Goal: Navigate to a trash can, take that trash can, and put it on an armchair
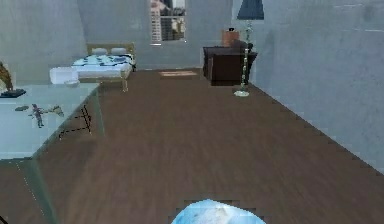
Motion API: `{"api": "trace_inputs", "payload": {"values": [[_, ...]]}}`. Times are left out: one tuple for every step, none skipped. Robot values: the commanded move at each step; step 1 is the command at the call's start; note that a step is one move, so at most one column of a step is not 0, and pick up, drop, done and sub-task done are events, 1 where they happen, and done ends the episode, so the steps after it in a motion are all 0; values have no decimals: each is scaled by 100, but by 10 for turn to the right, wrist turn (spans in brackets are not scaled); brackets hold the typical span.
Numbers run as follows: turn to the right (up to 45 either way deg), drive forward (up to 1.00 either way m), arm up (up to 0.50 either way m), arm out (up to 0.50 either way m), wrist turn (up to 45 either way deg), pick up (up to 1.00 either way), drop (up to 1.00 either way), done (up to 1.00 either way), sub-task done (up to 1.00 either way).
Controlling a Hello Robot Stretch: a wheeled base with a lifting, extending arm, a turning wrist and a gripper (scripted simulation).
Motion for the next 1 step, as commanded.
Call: {"api": "trace_inputs", "payload": {"values": [[0,100,0,0,0,0,0,0,0]]}}
